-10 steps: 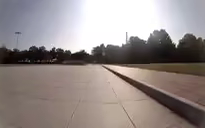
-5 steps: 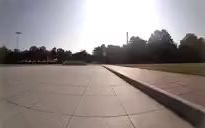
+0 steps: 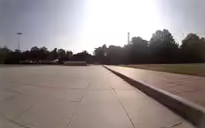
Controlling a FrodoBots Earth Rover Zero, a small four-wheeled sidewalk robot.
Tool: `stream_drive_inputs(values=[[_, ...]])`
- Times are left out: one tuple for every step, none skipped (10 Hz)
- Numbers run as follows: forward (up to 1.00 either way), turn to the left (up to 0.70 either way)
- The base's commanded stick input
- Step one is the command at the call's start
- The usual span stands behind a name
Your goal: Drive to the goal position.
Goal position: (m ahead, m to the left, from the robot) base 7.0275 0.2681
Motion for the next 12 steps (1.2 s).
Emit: stream_drive_inputs(values=[[0.7,0.01],[0.7,0.01],[0.7,0.01],[0.7,0.01],[0.7,0.01],[0.7,0.01],[0.7,0.01],[0.7,0.01],[0.7,0.01],[0.7,0.01],[0.7,0.01],[0.7,0.01]])
